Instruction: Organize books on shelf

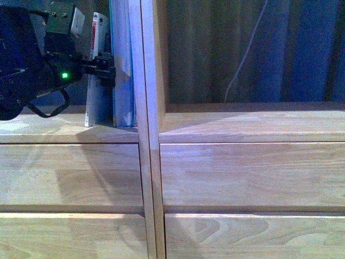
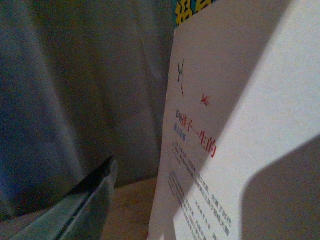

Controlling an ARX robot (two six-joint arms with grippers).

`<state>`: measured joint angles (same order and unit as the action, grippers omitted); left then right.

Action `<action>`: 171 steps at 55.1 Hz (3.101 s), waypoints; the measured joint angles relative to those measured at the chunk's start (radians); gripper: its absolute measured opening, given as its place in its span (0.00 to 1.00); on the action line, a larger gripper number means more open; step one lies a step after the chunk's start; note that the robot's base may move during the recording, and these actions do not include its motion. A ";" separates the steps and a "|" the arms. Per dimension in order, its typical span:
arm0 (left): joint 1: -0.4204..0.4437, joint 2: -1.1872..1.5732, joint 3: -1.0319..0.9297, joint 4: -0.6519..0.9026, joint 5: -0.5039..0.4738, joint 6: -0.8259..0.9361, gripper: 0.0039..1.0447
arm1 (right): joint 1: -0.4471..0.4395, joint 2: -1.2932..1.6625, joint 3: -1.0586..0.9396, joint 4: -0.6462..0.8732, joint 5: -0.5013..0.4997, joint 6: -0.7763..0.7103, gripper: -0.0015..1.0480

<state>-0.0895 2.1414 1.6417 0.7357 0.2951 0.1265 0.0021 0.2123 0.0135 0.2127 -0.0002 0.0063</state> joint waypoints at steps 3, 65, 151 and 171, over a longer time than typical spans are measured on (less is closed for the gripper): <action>0.003 -0.015 -0.023 0.000 -0.008 -0.011 0.94 | 0.000 -0.011 0.000 -0.013 0.000 0.000 0.03; -0.125 -1.350 -1.048 -0.432 -0.504 -0.245 0.85 | 0.000 -0.207 0.000 -0.211 -0.001 0.000 0.03; 0.085 -1.942 -1.630 -0.536 -0.296 -0.137 0.02 | 0.000 -0.207 0.000 -0.211 0.000 0.000 0.03; 0.085 -2.134 -1.630 -0.732 -0.295 -0.136 0.02 | 0.000 -0.207 0.000 -0.211 0.000 0.000 0.03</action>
<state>-0.0044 0.0078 0.0120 0.0040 -0.0002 -0.0097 0.0021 0.0055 0.0135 0.0013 0.0002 0.0059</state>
